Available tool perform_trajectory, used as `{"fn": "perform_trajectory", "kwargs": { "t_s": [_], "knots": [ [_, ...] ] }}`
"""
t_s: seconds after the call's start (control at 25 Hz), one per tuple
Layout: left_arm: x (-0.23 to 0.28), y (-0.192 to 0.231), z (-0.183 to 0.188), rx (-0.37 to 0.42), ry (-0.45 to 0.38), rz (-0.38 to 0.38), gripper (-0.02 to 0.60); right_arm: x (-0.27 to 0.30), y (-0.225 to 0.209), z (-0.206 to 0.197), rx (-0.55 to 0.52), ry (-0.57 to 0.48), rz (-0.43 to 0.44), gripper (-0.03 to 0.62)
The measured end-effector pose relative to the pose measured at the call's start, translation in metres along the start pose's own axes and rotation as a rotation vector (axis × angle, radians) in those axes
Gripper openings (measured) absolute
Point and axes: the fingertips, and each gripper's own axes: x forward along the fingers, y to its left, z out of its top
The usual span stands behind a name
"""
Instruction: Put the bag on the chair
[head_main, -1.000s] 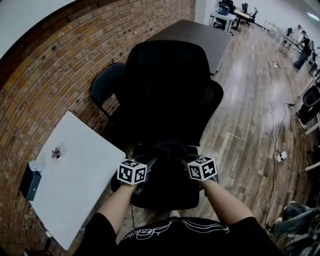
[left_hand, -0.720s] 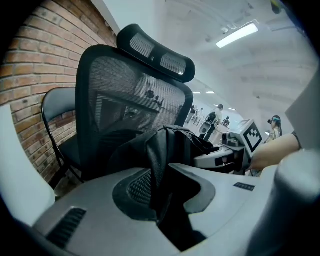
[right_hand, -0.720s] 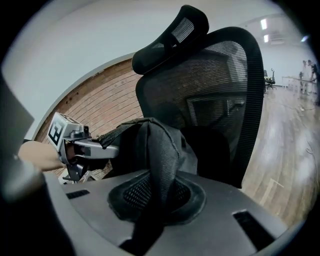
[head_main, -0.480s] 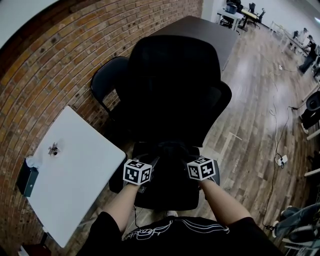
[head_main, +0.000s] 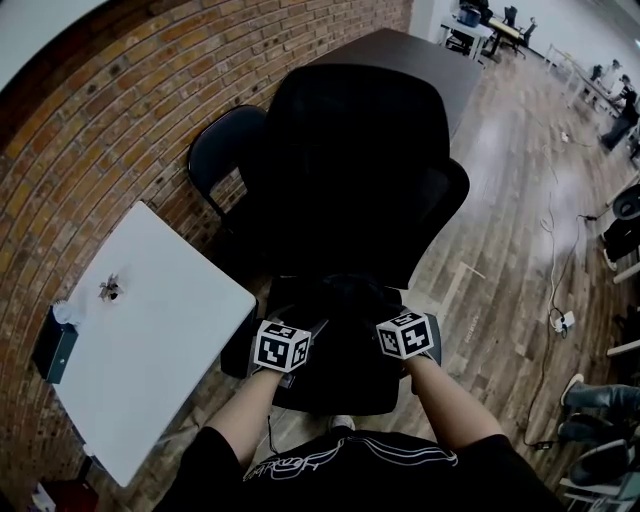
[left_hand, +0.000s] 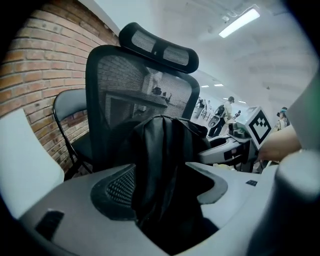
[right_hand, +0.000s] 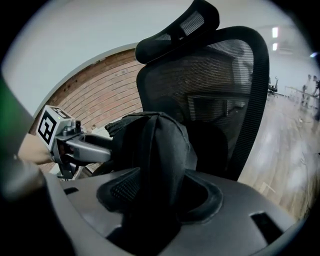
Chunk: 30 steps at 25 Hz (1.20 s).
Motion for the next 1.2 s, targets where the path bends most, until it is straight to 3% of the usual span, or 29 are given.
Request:
{"fn": "perform_trajectory", "kwargs": {
  "t_s": [0.08, 0.16, 0.36, 0.64, 0.88, 1.0, 1.2],
  "knots": [
    [-0.006, -0.001, -0.005, -0.025, -0.005, -0.007, 0.320, -0.006, -0.002, -0.003, 0.040, -0.018, -0.002, 0.307],
    [-0.013, -0.004, -0.011, -0.032, -0.002, -0.014, 0.321, -0.015, -0.006, -0.005, 0.082, -0.050, -0.021, 0.363],
    [-0.044, -0.017, -0.020, -0.039, -0.020, -0.028, 0.325, -0.053, 0.011, -0.013, 0.095, -0.093, -0.013, 0.390],
    [-0.119, -0.057, -0.025, -0.068, -0.094, -0.075, 0.321, -0.113, 0.099, -0.022, 0.026, -0.174, 0.168, 0.288],
    [-0.196, -0.111, -0.035, -0.022, -0.186, -0.137, 0.142, -0.173, 0.181, -0.025, -0.061, -0.279, 0.294, 0.098],
    [-0.229, -0.136, -0.034, -0.012, -0.233, -0.148, 0.066, -0.203, 0.214, -0.020, -0.047, -0.357, 0.361, -0.001],
    [-0.291, -0.179, -0.025, -0.020, -0.328, -0.222, 0.044, -0.259, 0.266, -0.013, 0.000, -0.456, 0.489, -0.005]
  ]
}}
